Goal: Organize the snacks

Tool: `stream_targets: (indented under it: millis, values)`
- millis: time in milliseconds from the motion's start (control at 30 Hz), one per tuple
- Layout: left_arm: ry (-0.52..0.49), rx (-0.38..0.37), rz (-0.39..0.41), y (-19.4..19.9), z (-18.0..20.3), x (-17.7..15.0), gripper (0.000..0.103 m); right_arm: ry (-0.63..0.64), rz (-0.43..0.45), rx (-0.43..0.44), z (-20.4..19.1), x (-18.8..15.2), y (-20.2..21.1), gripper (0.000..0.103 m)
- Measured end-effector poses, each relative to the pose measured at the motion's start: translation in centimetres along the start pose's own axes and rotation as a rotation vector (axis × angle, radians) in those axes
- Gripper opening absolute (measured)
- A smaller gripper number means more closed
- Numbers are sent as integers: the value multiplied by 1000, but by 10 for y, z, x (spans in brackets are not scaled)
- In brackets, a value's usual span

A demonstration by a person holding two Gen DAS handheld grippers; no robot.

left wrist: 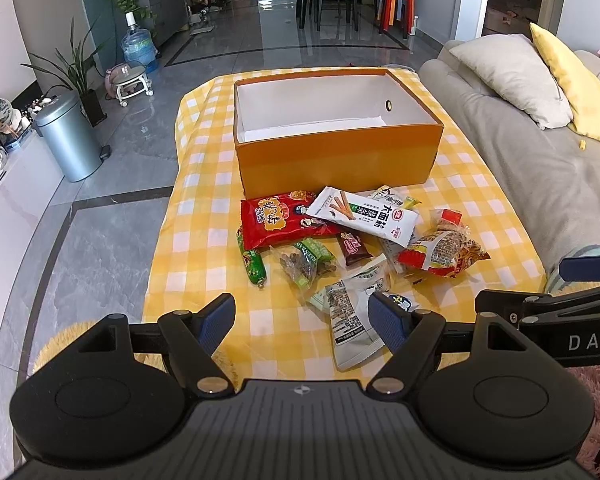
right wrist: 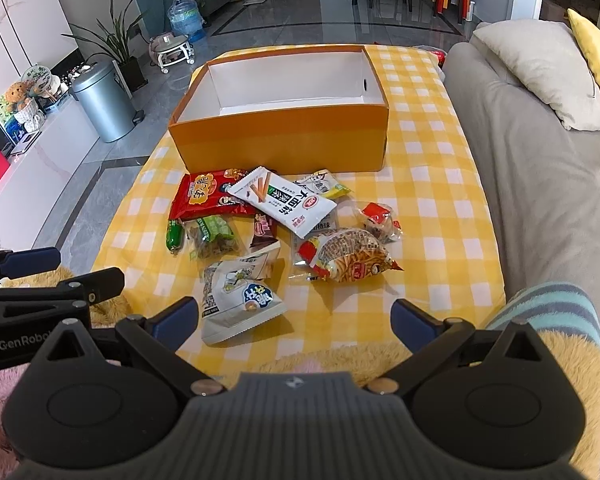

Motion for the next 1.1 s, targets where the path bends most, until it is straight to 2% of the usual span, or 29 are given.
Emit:
stream_targets:
  millis: [1100]
  values:
    - [1,1,-6,-1,0,0,89,1,-16,1,-2,-3,-1,99]
Point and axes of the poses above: each gripper's, at about its wrist camera, not at the fingertips, and y roughly against the way its jaws point, z to its right, x to its top, the point moved 6 cm from there along -y, roughly the way its jaws point, and after that the axes turned 2 degrees about -x, right-handed, at the moved point
